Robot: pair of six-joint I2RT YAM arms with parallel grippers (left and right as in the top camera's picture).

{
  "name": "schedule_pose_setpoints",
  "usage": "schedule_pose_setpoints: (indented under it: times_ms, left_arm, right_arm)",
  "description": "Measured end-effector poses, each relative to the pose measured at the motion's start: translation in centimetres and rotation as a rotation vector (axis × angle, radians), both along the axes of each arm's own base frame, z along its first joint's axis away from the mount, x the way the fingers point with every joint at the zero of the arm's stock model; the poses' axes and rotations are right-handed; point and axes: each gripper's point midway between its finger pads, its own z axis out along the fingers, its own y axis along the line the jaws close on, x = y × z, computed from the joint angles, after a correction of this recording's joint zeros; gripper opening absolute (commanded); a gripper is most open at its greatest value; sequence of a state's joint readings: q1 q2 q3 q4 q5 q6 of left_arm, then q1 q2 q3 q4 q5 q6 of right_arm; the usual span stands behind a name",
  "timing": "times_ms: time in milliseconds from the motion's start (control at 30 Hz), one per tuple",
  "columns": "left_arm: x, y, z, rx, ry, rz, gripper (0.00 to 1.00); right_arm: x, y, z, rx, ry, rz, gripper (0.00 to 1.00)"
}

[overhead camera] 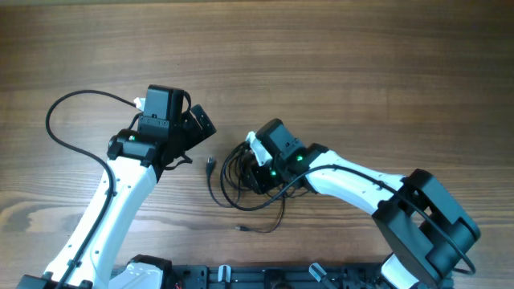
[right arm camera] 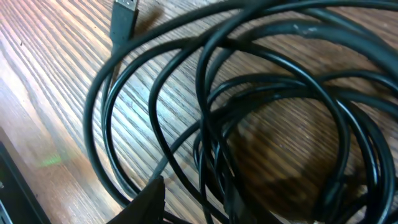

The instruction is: Untangle cables

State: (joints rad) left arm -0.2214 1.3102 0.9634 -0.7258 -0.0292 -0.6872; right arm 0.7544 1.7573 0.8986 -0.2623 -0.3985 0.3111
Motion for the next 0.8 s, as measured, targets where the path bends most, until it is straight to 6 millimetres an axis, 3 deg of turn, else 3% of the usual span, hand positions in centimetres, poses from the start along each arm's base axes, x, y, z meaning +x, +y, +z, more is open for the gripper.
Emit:
schedule_pose_setpoints:
  times_ms: [200, 400, 533, 700, 800]
  left_arm:
    - [-0.2, 0.0, -0.1, 0.002, 0.008, 0.000, 1.00]
    - [-0.3, 0.1, -0.2, 0.004, 0.016, 0.000, 1.00]
    - [-0.3, 0.4, -0.2, 0.004, 0.019, 0.009, 1.00]
    - [0.0, 2.7, -0.2, 0.004, 0.020, 0.083, 1.00]
    - [-0.2, 3.4, -0.4, 0.006, 0.033, 0.106, 1.00]
  right_arm:
    - [-0.5, 0.8, 0.4, -0.015, -0.014, 0.027, 0.34]
    - [2.5, 3.4, 4.1, 0.115, -0.017, -0.057, 0.34]
    - [2.1, 3.7, 4.9, 0.174, 0.069, -0.073, 0.33]
    - [2.2, 4.6, 4.9, 0.215, 0.173, -0.176, 0.30]
    - [2.3, 4.6, 3.1, 0.189, 0.238, -0.240, 0.30]
